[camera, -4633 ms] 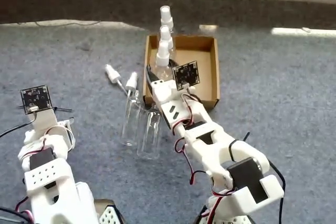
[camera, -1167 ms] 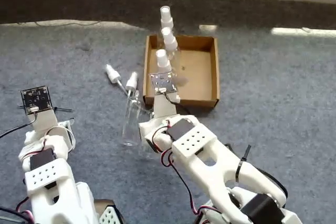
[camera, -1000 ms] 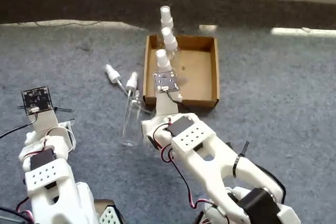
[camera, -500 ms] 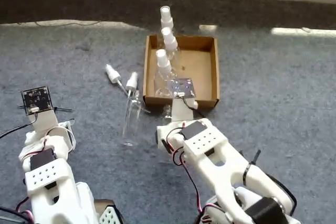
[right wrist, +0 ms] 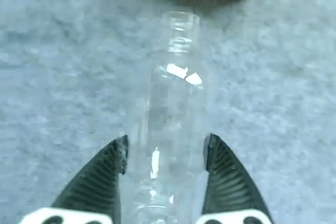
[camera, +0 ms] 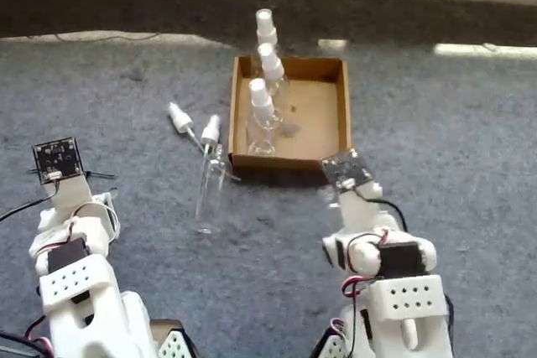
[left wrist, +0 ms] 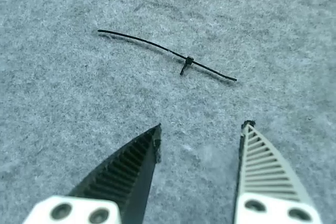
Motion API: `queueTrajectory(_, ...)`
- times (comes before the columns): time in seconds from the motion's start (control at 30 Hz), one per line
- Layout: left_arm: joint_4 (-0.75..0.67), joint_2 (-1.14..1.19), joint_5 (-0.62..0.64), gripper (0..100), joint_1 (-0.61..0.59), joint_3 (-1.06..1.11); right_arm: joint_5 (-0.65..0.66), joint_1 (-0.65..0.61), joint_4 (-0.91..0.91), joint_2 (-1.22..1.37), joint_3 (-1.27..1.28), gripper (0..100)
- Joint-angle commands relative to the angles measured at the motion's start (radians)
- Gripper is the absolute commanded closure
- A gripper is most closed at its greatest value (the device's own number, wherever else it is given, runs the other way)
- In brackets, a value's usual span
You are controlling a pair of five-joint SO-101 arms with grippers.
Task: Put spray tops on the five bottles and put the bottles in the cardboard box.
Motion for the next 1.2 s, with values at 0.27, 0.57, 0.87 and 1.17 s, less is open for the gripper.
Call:
queueTrajectory(0.27,-0.017,-0.008,-0.003,78,-0.002,-0.007,0.347,0.507,-0.163,0.668,-0.397,98.5)
queueTrajectory(0.57,-0.023,-0.016,-0.003,78,-0.001,0.008,0.463,0.662,-0.242,1.168,-0.602,98.4)
queueTrajectory(0.87,-0.023,-0.016,-0.003,78,0.002,0.010,0.456,0.688,-0.239,1.175,-0.642,83.1)
queueTrajectory(1.17,-0.023,-0.016,-0.006,78,0.027,0.013,0.368,0.631,-0.104,1.081,-0.645,82.7)
